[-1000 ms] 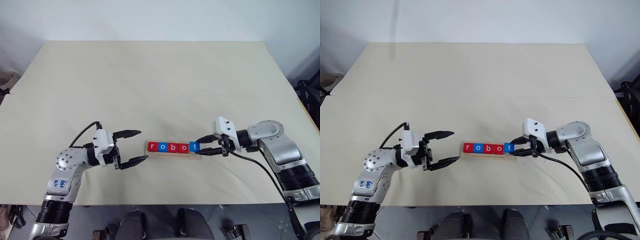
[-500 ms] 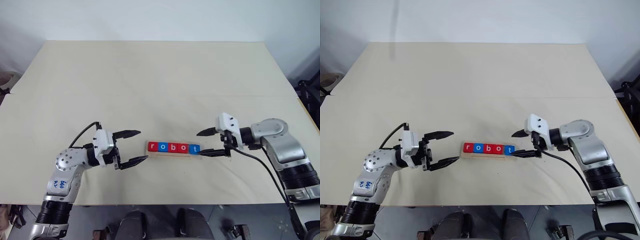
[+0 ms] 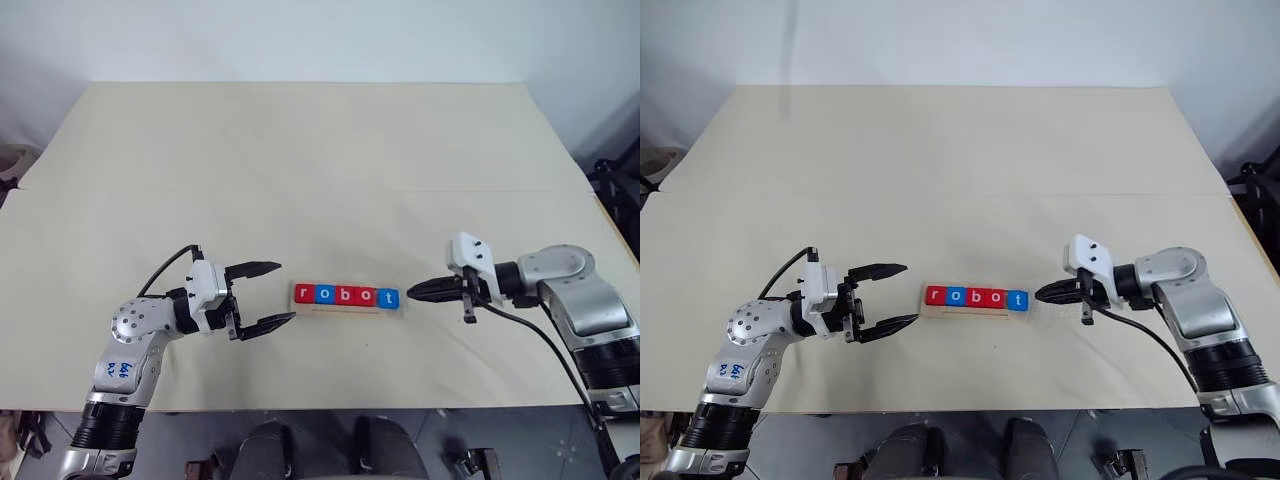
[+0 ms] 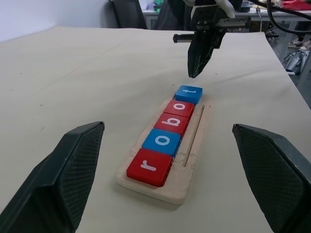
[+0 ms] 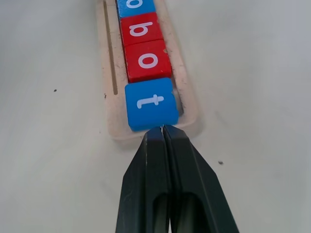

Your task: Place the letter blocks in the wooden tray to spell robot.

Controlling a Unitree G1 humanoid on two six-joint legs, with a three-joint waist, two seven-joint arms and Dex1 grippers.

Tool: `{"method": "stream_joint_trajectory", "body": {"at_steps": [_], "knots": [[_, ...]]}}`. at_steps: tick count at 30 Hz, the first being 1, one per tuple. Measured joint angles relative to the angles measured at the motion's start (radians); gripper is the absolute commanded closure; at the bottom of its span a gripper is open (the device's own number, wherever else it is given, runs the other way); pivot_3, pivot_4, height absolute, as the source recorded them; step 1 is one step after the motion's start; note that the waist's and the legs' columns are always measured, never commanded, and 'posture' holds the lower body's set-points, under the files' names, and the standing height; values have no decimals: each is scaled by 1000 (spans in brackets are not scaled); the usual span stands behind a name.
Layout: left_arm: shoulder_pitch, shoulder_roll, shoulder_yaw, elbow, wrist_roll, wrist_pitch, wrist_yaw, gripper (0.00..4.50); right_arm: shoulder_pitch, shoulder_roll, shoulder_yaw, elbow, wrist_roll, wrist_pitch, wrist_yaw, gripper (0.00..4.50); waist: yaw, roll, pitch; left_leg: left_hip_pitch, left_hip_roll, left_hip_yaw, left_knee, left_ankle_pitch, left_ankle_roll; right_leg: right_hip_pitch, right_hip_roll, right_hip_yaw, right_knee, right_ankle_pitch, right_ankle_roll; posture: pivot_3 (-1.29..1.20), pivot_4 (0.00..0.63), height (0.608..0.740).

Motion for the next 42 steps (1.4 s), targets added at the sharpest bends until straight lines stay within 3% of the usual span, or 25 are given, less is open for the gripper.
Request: {"method": "stream_joint_trajectory", "body": {"at_steps": [24, 28, 32, 38, 42], "knots": [[3, 18, 2, -3, 0, 6, 15, 0, 16, 33, 5, -37, 19, 7, -16, 4472, 1, 0, 0, 0, 0, 0, 0, 0, 0, 0, 0, 0, 0, 0, 0, 0, 150, 740], [25, 57, 28, -3, -2, 6, 3, 0, 91, 3, -108, -115, 104, 57, -31, 3582, 2, 0, 0, 0, 0, 0, 0, 0, 0, 0, 0, 0, 0, 0, 0, 0, 150, 740], [48, 95, 70, 1, -13, 7, -17, 0, 227, -14, -212, -167, 155, 28, -49, 2223, 4, 0, 0, 0, 0, 0, 0, 0, 0, 0, 0, 0, 0, 0, 0, 0, 150, 740], [41, 144, 119, 54, -17, 13, -47, 0, 378, 62, -360, -184, 241, -163, -45, 117, 1, 0, 0, 0, 0, 0, -1, 0, 0, 0, 0, 0, 0, 0, 0, 0, 150, 740], [21, 159, 147, 125, -16, 0, -69, 0, 442, 62, -387, -184, 252, -238, -24, 53, 1, 0, 0, 0, 0, 0, -1, 0, 0, 0, 1, 0, 0, 0, 0, 0, 150, 740]]}}
